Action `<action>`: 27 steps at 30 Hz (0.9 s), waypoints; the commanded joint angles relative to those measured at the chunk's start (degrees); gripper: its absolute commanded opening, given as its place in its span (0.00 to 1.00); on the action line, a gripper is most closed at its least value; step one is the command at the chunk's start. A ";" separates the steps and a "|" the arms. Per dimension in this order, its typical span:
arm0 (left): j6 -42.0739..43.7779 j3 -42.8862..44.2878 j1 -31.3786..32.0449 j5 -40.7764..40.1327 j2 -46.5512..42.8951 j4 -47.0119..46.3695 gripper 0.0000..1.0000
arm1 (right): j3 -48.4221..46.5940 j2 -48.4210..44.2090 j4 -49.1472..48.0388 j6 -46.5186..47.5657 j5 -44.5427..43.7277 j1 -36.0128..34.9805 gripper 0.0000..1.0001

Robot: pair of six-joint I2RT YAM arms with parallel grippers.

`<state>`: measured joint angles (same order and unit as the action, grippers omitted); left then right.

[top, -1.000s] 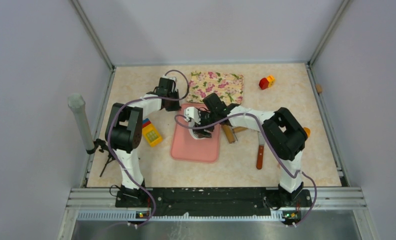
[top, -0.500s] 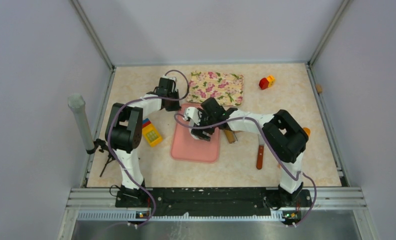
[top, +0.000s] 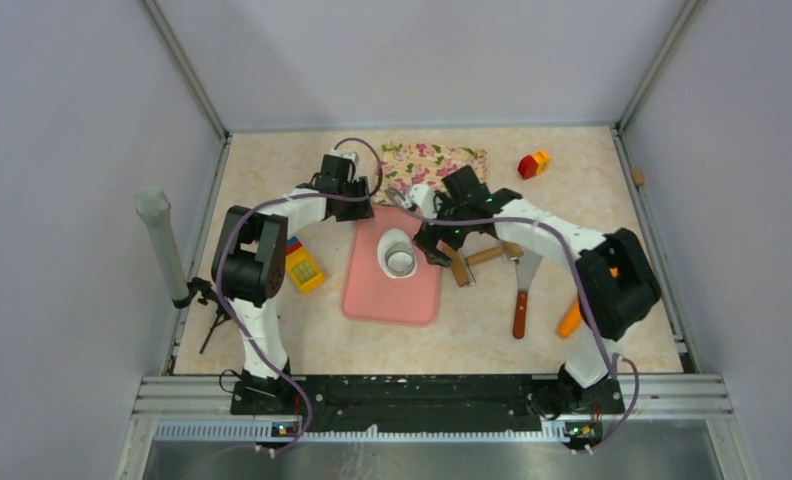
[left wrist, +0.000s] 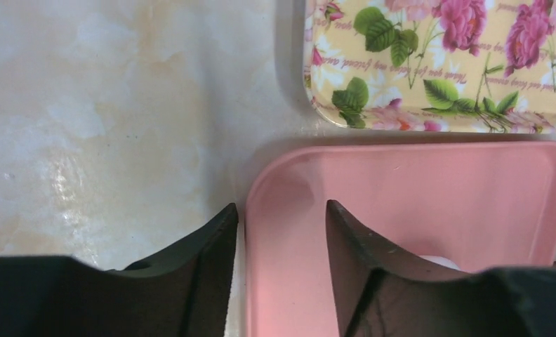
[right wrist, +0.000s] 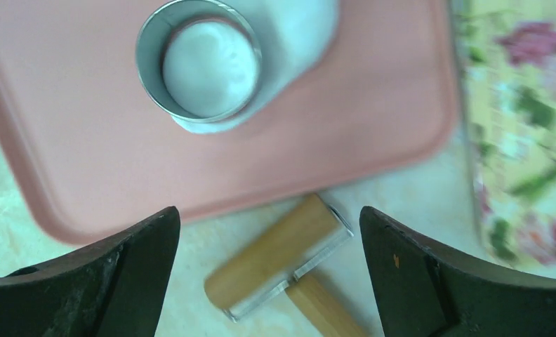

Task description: Roll out the dumpling wrappers from the dough

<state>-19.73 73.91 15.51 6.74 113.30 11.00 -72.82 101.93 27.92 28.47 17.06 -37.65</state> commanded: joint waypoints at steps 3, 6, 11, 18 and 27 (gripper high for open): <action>0.57 -1.66 -0.22 -1.32 0.27 4.21 0.56 | 3.75 -15.71 5.45 0.33 5.79 9.96 0.96; 0.40 -1.97 -0.24 -2.42 -0.65 4.94 0.56 | 9.91 -19.76 5.81 -0.68 2.31 15.76 0.96; -0.05 -1.39 -0.47 -3.10 -1.22 8.11 0.52 | 19.00 -23.96 7.73 -1.74 -5.00 22.12 0.88; 0.48 0.76 -0.57 -1.56 -5.37 11.75 0.53 | 22.63 -25.64 12.94 -4.55 -9.45 22.63 0.82; 2.64 5.29 -0.57 -2.76 -16.17 13.41 0.68 | 23.74 -19.15 13.34 -2.24 -14.18 22.88 0.76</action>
<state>-19.00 75.20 15.14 5.19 105.41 24.49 -49.47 79.35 40.42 25.41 6.39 -15.11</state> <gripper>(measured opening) 0.650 0.765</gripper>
